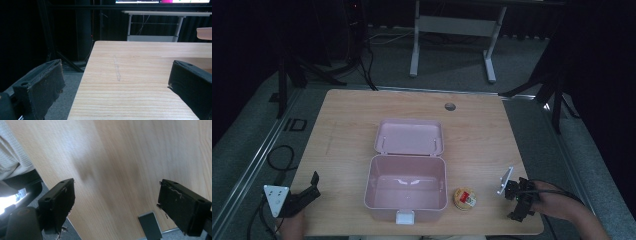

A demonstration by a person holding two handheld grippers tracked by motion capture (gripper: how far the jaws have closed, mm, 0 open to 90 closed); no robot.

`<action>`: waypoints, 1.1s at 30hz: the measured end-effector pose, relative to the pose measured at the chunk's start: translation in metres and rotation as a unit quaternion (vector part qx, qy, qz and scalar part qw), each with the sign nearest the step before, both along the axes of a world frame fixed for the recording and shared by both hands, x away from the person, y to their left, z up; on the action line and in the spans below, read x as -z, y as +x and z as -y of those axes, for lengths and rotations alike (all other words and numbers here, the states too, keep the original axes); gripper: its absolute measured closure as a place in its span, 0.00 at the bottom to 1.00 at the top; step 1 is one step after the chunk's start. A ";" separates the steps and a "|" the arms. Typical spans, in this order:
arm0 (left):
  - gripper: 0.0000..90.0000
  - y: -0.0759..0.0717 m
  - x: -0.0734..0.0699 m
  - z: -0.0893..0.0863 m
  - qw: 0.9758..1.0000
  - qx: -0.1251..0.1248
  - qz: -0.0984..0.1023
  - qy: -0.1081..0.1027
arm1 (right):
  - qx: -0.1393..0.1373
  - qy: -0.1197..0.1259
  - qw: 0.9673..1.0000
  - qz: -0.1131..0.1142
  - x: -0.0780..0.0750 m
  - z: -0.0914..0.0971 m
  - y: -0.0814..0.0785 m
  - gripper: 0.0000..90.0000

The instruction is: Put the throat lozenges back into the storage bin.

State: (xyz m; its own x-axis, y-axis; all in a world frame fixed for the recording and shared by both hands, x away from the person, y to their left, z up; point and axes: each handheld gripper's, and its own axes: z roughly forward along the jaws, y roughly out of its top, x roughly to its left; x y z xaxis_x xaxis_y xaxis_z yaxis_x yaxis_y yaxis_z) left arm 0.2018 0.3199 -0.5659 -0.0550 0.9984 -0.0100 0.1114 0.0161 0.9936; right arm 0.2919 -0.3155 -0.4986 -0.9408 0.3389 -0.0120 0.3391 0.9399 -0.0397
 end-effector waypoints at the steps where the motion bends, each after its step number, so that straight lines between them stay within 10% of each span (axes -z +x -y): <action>1: 0.01 0.000 0.000 0.000 1.000 0.000 0.000 0.000 | -0.006 -0.003 1.000 0.000 0.000 -0.003 -0.001 0.15; 33: 0.01 0.000 0.000 0.000 1.000 0.007 -0.001 0.001 | -0.103 0.016 0.994 -0.015 0.010 -0.097 0.018 0.17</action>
